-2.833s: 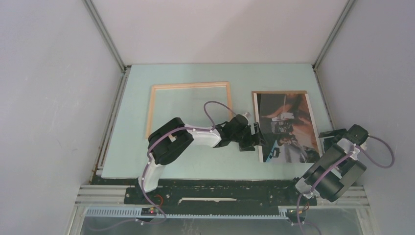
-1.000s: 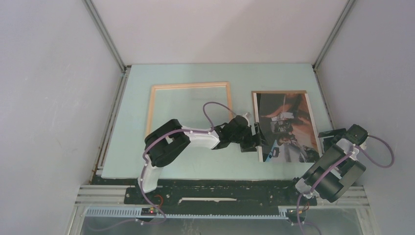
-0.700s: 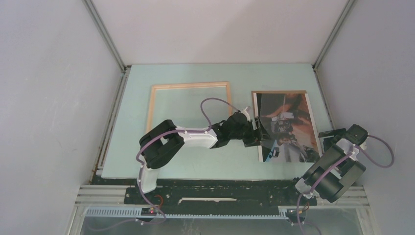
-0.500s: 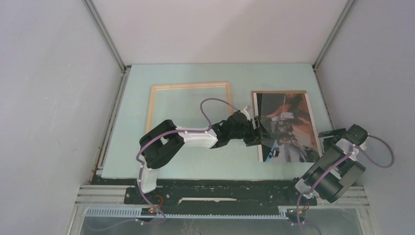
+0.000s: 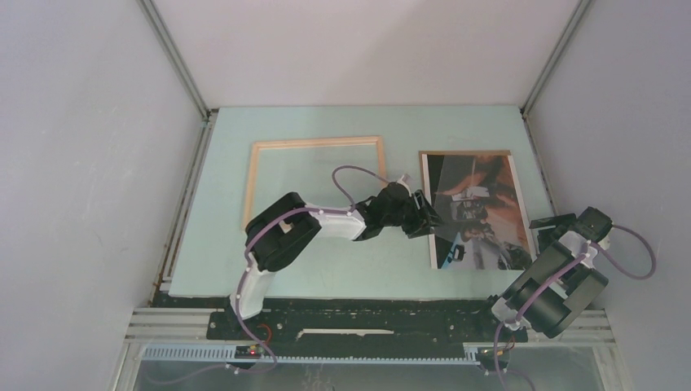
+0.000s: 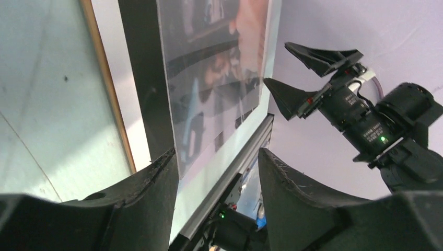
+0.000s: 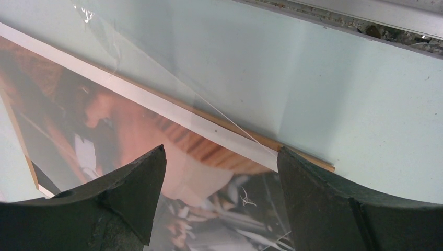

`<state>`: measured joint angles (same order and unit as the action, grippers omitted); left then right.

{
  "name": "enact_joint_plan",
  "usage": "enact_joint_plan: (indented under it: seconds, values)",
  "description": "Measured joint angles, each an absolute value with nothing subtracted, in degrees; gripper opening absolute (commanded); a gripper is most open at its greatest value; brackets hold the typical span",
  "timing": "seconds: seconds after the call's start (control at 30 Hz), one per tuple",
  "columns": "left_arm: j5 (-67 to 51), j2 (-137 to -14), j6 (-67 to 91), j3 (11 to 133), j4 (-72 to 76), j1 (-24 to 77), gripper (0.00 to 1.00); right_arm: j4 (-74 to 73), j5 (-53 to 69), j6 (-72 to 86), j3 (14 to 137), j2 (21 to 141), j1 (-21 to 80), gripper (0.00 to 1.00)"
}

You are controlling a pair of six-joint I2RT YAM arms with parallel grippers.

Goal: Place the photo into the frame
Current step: Move the photo frame item to the center of the board.

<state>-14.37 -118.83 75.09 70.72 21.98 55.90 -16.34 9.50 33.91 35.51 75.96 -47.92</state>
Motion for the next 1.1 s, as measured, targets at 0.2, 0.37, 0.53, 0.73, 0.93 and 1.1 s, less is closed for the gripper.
enact_joint_plan:
  seconds: [0.2,0.37,0.53,0.73,0.93,1.1]
  values:
    - [-14.5,-121.9,75.1,74.5,21.3,55.1,0.43,-16.3,9.5,33.9,35.5,76.0,-47.9,0.85]
    - [-13.5,-121.9,73.3,77.2,18.7,55.1,0.24,-16.3,9.5,33.9,35.5,76.0,-47.7,0.85]
    - [-11.7,-121.9,70.4,79.9,14.7,55.0,0.03,-16.4,9.6,33.9,35.3,75.5,-47.2,0.85]
    - [-10.2,-121.9,66.1,82.0,9.1,54.3,0.00,-17.5,10.1,33.3,34.4,72.7,-45.6,0.92]
    - [-11.5,-119.0,59.7,80.7,2.9,52.2,0.00,-19.7,8.8,31.8,34.2,62.4,-41.0,0.94]
    - [-17.1,-109.2,53.4,73.9,-2.7,45.8,0.00,-20.3,7.4,29.5,34.6,54.6,-30.5,0.95]
